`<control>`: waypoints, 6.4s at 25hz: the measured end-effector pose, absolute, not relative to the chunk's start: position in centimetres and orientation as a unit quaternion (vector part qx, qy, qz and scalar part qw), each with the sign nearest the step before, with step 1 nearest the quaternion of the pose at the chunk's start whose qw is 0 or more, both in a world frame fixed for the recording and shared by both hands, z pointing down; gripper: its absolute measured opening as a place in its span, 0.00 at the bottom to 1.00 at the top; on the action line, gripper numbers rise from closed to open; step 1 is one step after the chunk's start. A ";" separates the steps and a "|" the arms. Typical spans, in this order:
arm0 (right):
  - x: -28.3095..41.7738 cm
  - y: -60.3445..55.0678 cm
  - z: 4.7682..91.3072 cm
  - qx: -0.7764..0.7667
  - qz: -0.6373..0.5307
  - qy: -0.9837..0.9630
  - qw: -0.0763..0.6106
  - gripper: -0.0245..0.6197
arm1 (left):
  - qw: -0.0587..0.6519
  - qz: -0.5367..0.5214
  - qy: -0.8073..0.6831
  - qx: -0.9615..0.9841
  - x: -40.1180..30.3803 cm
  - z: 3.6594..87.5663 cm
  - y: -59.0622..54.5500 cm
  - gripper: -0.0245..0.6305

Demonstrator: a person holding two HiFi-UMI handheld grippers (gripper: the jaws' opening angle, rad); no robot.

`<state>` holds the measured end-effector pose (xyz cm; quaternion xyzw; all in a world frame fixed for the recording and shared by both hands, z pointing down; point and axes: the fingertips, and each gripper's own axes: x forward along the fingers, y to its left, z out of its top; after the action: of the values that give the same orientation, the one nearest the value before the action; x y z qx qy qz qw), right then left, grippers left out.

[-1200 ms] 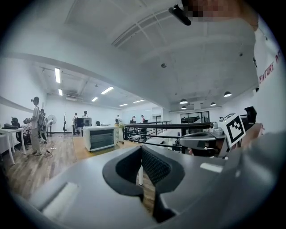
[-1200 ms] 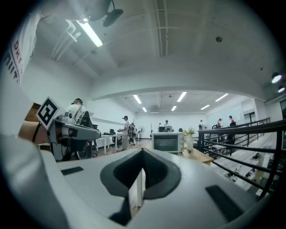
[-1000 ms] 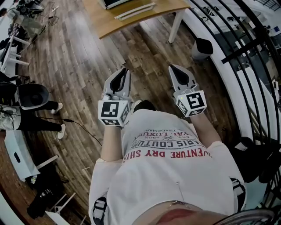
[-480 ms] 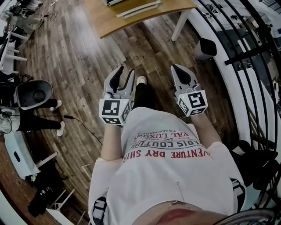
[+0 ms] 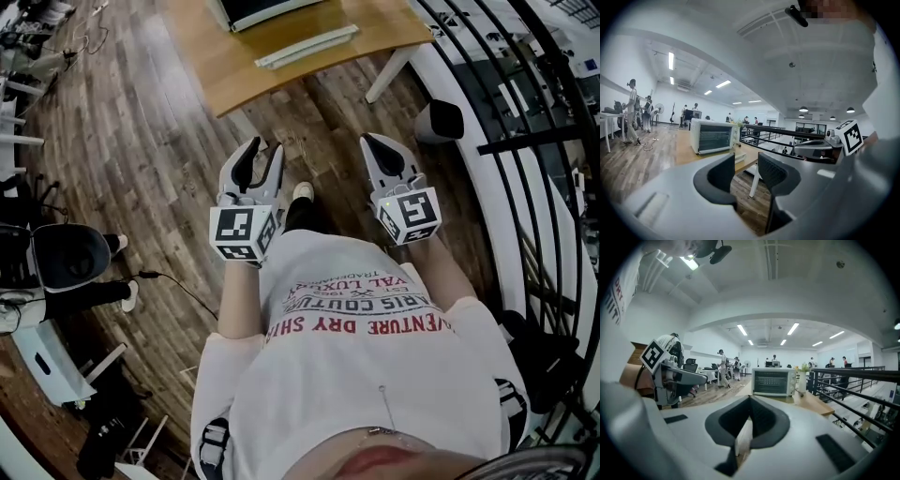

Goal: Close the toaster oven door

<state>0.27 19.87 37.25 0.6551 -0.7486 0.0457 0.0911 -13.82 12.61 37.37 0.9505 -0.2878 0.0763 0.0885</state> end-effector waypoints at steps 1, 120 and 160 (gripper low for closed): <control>0.5 18.2 37.2 0.656 0.045 -0.748 0.094 0.02 | 0.089 0.077 -0.286 0.951 -13.5 37.4 11.0 0.26; 15.9 -16.6 39.8 0.466 0.032 -0.879 0.093 0.02 | 0.119 0.132 -0.523 0.833 -2.0 42.9 -21.7 0.17; 16.3 -22.9 37.4 0.511 0.015 -0.851 0.116 0.02 | 0.133 0.072 -0.491 0.858 -1.3 38.2 -31.7 0.18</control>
<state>16.28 -22.87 37.37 0.5113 -0.8514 0.0147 0.1156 -1.29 -31.72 38.21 0.8577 -0.4915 0.0724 0.1325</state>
